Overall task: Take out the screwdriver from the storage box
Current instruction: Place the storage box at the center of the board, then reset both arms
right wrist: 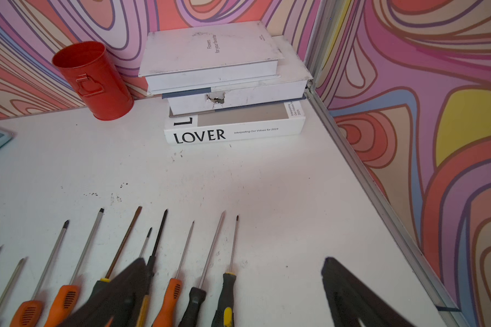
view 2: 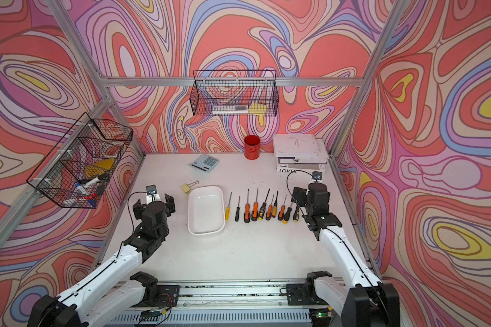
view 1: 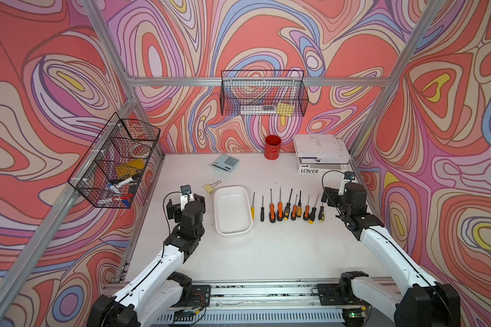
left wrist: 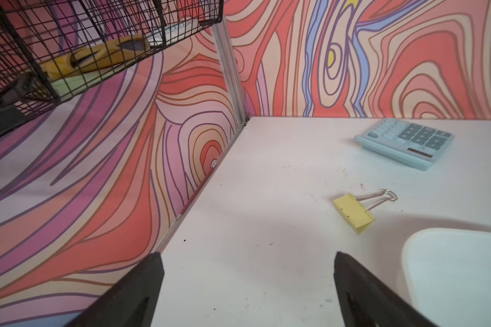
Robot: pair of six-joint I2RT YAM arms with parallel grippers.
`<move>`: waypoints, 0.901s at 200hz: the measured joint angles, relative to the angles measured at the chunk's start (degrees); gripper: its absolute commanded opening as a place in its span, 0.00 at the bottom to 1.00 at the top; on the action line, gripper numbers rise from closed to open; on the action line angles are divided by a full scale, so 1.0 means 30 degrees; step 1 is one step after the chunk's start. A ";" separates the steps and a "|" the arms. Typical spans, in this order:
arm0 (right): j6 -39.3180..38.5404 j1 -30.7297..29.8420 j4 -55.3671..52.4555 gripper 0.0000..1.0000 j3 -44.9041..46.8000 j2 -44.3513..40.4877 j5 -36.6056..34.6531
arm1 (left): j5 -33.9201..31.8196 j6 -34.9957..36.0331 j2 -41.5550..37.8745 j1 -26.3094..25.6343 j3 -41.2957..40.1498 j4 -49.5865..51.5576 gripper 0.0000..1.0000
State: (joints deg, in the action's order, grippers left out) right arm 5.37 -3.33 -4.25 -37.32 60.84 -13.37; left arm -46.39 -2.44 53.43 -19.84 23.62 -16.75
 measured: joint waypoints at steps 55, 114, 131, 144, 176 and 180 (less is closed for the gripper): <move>-0.0852 0.0000 0.6615 0.98 0.2951 0.1610 -0.2484 | -0.0648 0.2324 0.6339 0.0000 -0.2215 -0.9690 0.99; -0.0867 0.0000 1.4447 0.98 0.5340 0.5668 -0.4226 | 0.0233 0.4648 1.2706 0.0000 -0.2871 -1.7238 0.99; -0.0903 0.0000 1.5722 0.98 0.5180 0.7147 -0.4269 | 0.0699 0.4830 1.2874 0.0022 -0.2696 -1.8003 0.99; -0.0911 0.0000 1.6021 0.98 0.4925 0.8072 -0.4408 | 0.1158 0.4830 1.2866 0.0175 -0.2703 -1.8425 0.99; -0.0379 0.0015 1.6211 0.98 0.4262 0.8510 -0.4233 | 0.2790 0.4386 1.2371 0.1137 -0.2769 -1.8178 0.99; -0.0328 0.0015 1.6276 0.98 0.4218 0.8510 -0.4175 | 0.3038 0.4262 1.2211 0.1304 -0.2769 -1.8039 0.99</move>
State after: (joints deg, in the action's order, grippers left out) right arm 4.38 -3.29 44.58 -24.67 86.37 -25.89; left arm -37.28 10.35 90.06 -15.92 15.31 -70.87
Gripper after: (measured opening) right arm 0.983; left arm 0.992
